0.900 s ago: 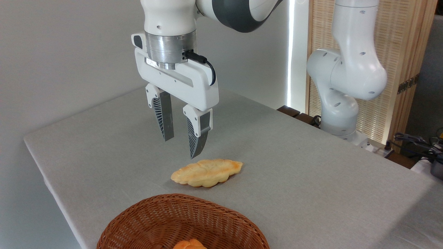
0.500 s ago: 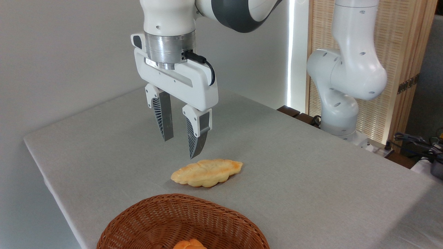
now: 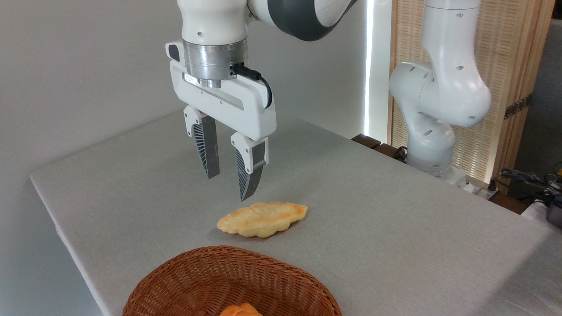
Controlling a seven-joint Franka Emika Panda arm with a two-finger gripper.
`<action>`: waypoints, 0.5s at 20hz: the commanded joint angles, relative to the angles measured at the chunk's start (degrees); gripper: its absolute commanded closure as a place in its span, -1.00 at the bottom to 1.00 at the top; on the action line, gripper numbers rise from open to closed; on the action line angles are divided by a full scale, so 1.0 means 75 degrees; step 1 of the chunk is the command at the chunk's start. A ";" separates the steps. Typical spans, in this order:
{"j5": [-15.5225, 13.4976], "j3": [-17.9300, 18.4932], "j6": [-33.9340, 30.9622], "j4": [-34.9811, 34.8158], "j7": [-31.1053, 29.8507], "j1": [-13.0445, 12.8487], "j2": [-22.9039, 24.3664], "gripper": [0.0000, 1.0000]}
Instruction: Put bread into the basket
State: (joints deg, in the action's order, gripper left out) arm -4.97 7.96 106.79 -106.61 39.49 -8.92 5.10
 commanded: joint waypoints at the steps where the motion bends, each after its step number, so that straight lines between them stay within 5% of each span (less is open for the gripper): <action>1: -0.0006 0.0017 -0.0176 -0.0140 -0.0050 -0.0380 0.0022 -1.00; 10: 0.0416 0.0005 0.0467 -0.1605 0.0557 -0.0662 0.0199 -1.00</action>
State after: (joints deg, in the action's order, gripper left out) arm -2.81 7.65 107.10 -114.30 40.21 -13.40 5.23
